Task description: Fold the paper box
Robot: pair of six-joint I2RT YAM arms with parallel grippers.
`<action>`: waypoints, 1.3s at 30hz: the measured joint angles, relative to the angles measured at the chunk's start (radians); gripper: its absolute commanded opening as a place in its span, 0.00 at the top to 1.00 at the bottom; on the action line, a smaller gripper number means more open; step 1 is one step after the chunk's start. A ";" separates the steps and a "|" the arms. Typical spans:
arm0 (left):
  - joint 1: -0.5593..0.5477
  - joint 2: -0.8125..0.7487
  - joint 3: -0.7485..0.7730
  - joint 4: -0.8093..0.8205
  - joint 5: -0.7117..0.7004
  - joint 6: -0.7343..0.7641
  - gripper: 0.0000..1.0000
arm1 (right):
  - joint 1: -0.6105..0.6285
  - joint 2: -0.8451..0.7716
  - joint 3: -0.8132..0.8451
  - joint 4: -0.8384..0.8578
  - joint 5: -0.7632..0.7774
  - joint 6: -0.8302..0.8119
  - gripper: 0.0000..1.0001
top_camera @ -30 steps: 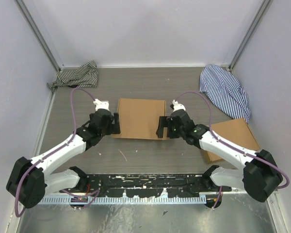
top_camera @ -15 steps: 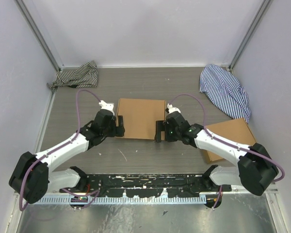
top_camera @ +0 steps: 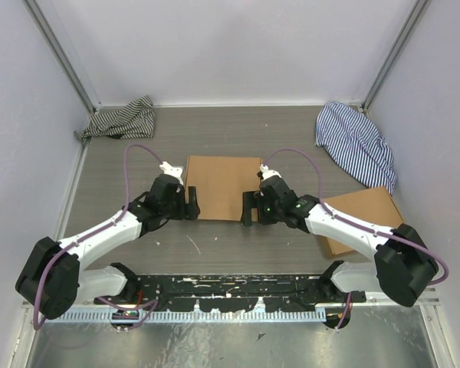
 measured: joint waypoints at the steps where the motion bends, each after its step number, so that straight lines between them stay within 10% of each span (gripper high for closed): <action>1: 0.000 0.000 0.000 0.000 0.009 -0.002 0.20 | 0.001 0.004 0.002 0.001 -0.006 0.000 0.00; 39: 0.001 -0.032 0.124 -0.251 0.108 -0.092 0.30 | 0.026 0.028 0.108 -0.116 -0.002 -0.003 0.08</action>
